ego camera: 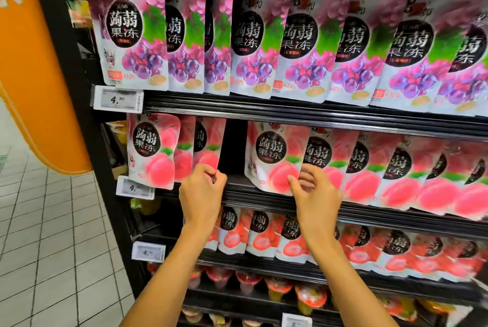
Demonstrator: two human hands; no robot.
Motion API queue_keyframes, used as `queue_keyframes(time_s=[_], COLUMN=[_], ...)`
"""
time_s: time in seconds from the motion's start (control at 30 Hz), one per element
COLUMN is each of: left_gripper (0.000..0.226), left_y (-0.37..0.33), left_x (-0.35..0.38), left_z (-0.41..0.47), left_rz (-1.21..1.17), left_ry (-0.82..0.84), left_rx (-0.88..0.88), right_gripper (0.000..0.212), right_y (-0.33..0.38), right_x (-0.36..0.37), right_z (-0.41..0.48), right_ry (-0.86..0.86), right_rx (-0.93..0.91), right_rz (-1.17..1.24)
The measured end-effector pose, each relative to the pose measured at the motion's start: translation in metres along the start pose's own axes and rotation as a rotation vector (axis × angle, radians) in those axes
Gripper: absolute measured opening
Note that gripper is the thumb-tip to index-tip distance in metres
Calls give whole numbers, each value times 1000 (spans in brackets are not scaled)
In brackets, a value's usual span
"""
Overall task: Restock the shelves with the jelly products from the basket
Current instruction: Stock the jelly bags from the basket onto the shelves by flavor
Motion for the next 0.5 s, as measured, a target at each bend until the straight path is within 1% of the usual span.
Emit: queue_keyframes(time_s=[0.13, 0.2, 0.27, 0.37, 0.5], left_gripper=[12, 12, 9, 7, 9], left_y=[-17, -27, -35, -44, -57], left_x=[4, 8, 14, 25, 37], left_z=[-8, -14, -21, -30, -39], left_rz=[46, 54, 63, 58, 44], left_ry=[30, 43, 61, 100, 136], left_rx=[48, 58, 48, 20, 22], right_gripper=[39, 35, 27, 18, 17], right_y=[16, 25, 30, 28, 22], right_x=[-9, -12, -11, -7, -7], right_z=[-7, -8, -7, -5, -7], right_ry=[-93, -122, -113, -60, -19], right_rx=[-104, -153, -175, -148, -126], right_rz=[-27, -17, 10, 68, 90])
Point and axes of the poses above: each hand's wrist, its own z-axis towards the middle knuckle, its own x-axis out of the palm, y = z × x, the point moved 10 cm from there along z, towards the middle knuckle, and after that the axes turned 3 degrees about z, right-handed, at the moved point
